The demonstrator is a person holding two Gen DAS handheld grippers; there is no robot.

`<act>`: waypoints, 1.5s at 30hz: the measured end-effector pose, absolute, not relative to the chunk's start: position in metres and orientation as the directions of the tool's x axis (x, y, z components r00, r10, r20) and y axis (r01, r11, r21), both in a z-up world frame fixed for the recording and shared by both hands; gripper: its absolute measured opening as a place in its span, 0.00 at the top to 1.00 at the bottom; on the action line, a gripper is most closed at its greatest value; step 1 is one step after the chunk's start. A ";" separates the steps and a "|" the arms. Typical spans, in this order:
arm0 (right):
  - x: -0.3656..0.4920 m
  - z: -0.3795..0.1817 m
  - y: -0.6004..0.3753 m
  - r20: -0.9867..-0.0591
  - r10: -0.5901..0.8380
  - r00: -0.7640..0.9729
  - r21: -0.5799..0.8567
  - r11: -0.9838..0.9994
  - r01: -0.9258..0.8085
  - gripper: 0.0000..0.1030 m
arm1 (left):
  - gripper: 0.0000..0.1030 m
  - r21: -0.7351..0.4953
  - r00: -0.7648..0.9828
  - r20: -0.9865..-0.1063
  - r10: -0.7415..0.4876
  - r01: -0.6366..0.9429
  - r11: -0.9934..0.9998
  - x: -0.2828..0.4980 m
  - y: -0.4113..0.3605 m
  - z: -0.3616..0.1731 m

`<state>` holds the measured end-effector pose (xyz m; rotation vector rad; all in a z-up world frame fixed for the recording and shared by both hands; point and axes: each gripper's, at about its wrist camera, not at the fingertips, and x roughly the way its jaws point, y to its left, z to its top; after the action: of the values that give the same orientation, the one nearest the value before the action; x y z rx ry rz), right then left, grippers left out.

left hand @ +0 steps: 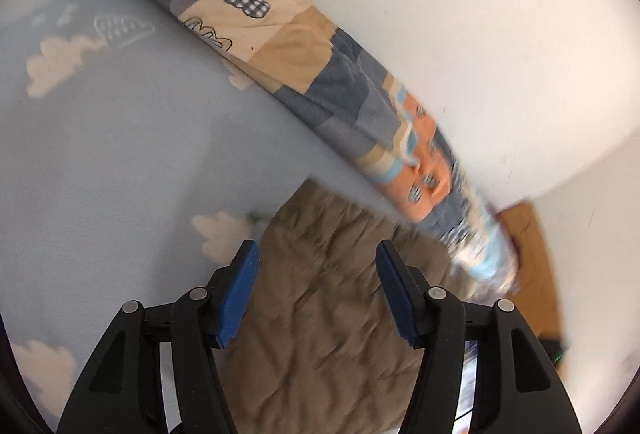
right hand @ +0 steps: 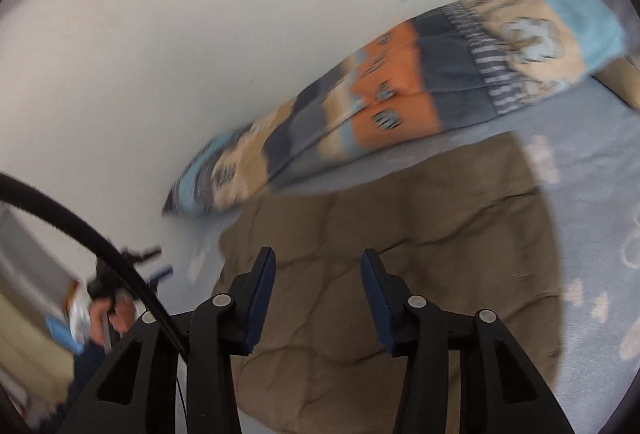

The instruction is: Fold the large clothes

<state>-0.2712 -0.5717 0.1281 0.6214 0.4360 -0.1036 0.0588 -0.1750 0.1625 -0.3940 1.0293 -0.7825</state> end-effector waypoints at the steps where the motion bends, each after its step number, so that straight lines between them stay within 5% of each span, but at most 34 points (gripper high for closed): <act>1: -0.261 0.129 -0.557 -0.440 0.044 0.897 0.510 0.835 0.209 0.60 | 0.42 -0.608 0.272 -0.623 -0.733 0.420 0.673 0.048 -0.177 0.157; 5: -0.201 0.123 -0.493 -0.523 0.075 0.849 0.392 0.906 0.161 0.69 | 0.42 -0.593 0.188 -0.636 -0.749 0.503 0.629 0.008 -0.193 0.123; 8: -0.159 0.114 -0.460 -0.576 0.051 0.816 0.293 0.945 0.148 0.76 | 0.42 -0.470 0.169 -0.724 -0.669 0.590 0.657 -0.006 -0.222 0.107; 11: -0.118 0.093 -0.457 -0.679 -0.091 0.729 0.128 0.962 0.240 0.85 | 0.42 -0.434 0.165 -0.768 -0.619 0.577 0.692 0.004 -0.227 0.087; 13: -0.102 0.070 -0.481 -0.753 -0.151 0.641 0.102 0.935 0.341 0.99 | 0.42 -0.466 0.139 -0.765 -0.629 0.556 0.688 0.012 -0.222 0.073; 15: -0.094 0.039 -0.510 -0.816 -0.097 0.570 0.159 0.910 0.383 1.00 | 0.38 -0.481 0.119 -0.767 -0.631 0.543 0.688 0.021 -0.218 0.059; 17: -0.096 0.026 -0.530 -0.818 -0.052 0.573 0.233 0.881 0.413 1.00 | 0.29 -0.539 0.083 -0.755 -0.651 0.489 0.686 0.032 -0.213 0.043; 22: -0.097 0.037 -0.529 -0.822 -0.091 0.563 0.222 0.859 0.462 1.00 | 0.33 -0.553 0.121 -0.718 -0.685 0.499 0.668 0.032 -0.187 0.066; 27: -0.133 0.096 -0.471 -0.708 -0.139 0.692 0.168 0.919 0.357 1.00 | 0.33 -0.585 0.247 -0.648 -0.720 0.444 0.679 0.035 -0.129 0.115; 33: -0.118 0.106 -0.390 -0.700 0.007 0.714 0.226 0.951 0.212 1.00 | 0.33 -0.743 0.178 -0.543 -0.820 0.353 0.569 0.019 -0.119 0.104; 38: -0.150 0.103 -0.373 -0.664 -0.030 0.747 0.268 0.923 0.275 1.00 | 0.71 -0.726 0.076 -0.544 -0.836 0.456 0.514 0.014 -0.187 0.093; 40: -0.173 0.109 -0.377 -0.650 -0.082 0.756 0.239 0.922 0.306 1.00 | 0.72 -0.722 0.055 -0.565 -0.823 0.449 0.526 0.017 -0.205 0.081; 42: -0.211 0.116 -0.394 -0.631 -0.150 0.761 0.209 0.912 0.353 1.00 | 0.82 -0.640 0.056 -0.676 -0.735 0.449 0.624 0.022 -0.228 0.058; 45: -0.256 0.117 -0.436 -0.621 -0.244 0.745 0.195 0.873 0.448 1.00 | 0.98 -0.637 0.006 -0.717 -0.697 0.399 0.659 0.026 -0.235 0.026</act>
<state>-0.2563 -0.4362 0.1175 0.3460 0.6242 -0.3868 0.0264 -0.2348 0.0263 -0.2837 1.3062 -0.8752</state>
